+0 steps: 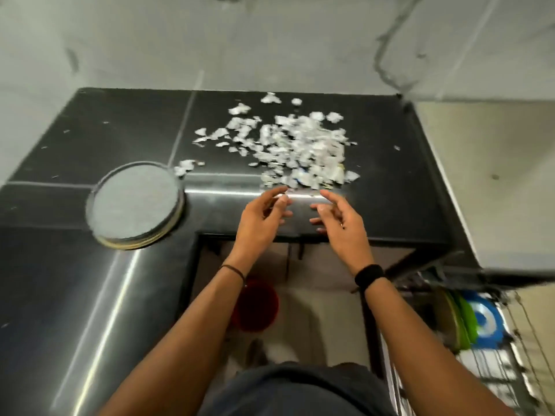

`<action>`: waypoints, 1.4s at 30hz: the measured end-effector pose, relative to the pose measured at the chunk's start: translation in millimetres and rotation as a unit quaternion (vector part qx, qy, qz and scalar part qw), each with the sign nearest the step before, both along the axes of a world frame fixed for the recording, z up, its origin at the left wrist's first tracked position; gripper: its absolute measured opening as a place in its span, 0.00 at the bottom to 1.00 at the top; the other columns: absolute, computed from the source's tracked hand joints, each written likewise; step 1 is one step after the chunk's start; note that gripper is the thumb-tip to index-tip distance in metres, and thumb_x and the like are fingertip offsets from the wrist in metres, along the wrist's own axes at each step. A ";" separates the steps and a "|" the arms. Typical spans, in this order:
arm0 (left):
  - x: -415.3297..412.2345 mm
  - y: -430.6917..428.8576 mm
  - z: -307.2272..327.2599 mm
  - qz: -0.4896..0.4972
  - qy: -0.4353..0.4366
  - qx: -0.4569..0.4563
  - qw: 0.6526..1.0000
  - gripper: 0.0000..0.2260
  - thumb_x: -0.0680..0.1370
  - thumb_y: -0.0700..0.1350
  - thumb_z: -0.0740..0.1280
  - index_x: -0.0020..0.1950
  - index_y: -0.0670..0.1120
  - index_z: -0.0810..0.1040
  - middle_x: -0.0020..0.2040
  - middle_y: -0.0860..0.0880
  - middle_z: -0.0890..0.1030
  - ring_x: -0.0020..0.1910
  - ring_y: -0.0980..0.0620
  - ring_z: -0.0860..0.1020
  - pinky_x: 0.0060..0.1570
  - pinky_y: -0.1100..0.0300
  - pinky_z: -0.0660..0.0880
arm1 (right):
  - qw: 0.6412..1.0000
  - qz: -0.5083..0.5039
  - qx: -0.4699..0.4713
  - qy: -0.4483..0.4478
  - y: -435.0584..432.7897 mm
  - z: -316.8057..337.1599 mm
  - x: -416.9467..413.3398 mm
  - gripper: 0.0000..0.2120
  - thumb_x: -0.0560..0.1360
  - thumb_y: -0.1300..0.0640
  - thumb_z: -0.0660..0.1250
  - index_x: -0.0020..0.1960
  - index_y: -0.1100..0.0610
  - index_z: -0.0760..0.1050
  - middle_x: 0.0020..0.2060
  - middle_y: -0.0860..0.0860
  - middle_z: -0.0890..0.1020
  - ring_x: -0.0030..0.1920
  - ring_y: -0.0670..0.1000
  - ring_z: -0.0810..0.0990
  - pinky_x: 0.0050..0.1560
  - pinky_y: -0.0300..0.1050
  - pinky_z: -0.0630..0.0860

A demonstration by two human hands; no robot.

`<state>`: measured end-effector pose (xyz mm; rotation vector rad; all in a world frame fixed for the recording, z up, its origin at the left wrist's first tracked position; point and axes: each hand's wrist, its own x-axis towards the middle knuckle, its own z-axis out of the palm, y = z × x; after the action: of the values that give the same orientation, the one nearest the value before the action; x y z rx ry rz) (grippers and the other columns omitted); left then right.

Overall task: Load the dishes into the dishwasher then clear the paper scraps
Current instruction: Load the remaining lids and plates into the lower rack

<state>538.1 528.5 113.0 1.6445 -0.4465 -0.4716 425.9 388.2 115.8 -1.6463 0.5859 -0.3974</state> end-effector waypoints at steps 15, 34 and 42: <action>85.5 195.8 -8.7 0.336 0.002 0.011 0.942 0.13 0.84 0.43 0.66 0.68 0.47 0.77 0.54 0.45 0.85 0.46 0.52 0.85 0.52 0.54 0.81 | 0.923 0.374 -0.089 -0.002 156.2 -8.5 206.1 0.20 0.79 0.59 0.71 0.69 0.50 0.74 0.53 0.47 0.84 0.51 0.43 0.83 0.57 0.41 0.79; 74.2 225.9 -20.3 0.415 -0.026 0.144 0.898 0.19 0.80 0.39 0.70 0.70 0.51 0.78 0.59 0.54 0.83 0.60 0.60 0.80 0.63 0.58 0.77 | 0.683 0.440 -0.576 -0.092 175.4 -48.3 246.2 0.19 0.63 0.62 0.73 0.52 0.49 0.78 0.43 0.46 0.81 0.44 0.54 0.78 0.48 0.50 0.61; 84.5 219.6 -23.6 0.213 -0.164 0.319 0.909 0.33 0.67 0.48 0.70 0.73 0.55 0.74 0.73 0.50 0.74 0.77 0.44 0.64 0.76 0.41 0.61 | 0.754 0.332 -0.550 -0.136 157.3 -21.8 212.8 0.15 0.66 0.67 0.69 0.47 0.52 0.75 0.43 0.49 0.76 0.46 0.55 0.74 0.47 0.53 0.70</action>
<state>622.6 748.1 89.4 2.4021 -0.1612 0.0101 638.7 545.5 93.9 -2.6896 -0.6401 -0.4582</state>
